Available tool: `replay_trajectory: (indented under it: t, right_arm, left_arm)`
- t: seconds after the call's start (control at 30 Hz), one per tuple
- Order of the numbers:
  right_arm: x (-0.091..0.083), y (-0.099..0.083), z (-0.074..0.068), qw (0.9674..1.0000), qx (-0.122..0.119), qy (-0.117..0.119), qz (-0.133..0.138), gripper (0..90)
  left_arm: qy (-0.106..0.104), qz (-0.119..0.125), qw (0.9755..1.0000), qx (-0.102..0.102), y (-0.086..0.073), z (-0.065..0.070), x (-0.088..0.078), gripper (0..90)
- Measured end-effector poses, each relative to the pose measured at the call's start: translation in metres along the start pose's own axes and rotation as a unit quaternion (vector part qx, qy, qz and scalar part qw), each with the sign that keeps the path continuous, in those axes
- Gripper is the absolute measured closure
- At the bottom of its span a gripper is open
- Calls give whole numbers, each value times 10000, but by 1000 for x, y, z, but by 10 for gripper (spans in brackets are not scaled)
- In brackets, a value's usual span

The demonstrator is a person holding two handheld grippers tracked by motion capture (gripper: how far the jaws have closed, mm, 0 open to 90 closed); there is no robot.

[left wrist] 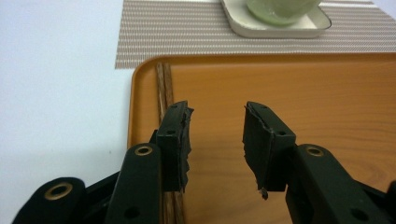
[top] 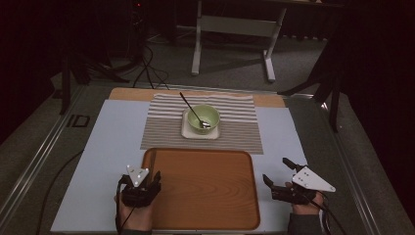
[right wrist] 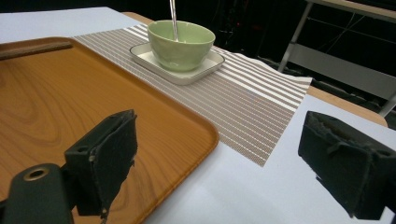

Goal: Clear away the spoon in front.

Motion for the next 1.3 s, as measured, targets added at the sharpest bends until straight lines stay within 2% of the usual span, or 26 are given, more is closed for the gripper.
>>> replay_trajectory:
  t: [0.17, 0.2, 0.33, 0.47, 0.83, 0.9, 1.07, 1.3]
  right_arm:
    - [0, 0, 0, 10000, -1, 1, -4, 112]
    - [0, 0, -1, 10000, 0, 2, -1, 112]
    - [0, 0, 0, 10000, -8, 1, -2, 112]
    - [0, 0, 0, 10000, -3, 0, -1, 112]
    - [0, 0, 0, 10000, -3, 1, 1, 112]
    - [0, 0, 0, 10000, -3, 5, -2, 112]
    - [0, 0, 0, 10000, -15, 12, -3, 112]
    - [0, 0, 0, 10000, -21, 14, -8, 112]
  left_arm:
    - [-124, 40, 9999, -39, 5, 1, 3, 613]
    - [-206, 84, 9998, -15, 8, 3, 5, 609]
    - [-306, 103, 9995, 23, 14, 5, 7, 602]
    - [-365, 189, 9991, 112, 31, 8, 10, 599]
    - [-555, 429, 9974, 145, 64, 13, 19, 589]
    - [-659, 517, 9964, 141, 73, 11, 25, 581]
    - [-710, 524, 9961, -18, 83, 5, 37, 567]
    - [-733, 589, 9955, 115, 97, 6, 43, 558]
Point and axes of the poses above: each handheld gripper's, and its own axes: x roughly forward along the jaws, y roughly out of its top, z roughly to its right, the point moved 8 cm from there along x, roughly forward along the jaws, and after that the axes turned 3 degrees about -y, right-handed, at the moved point
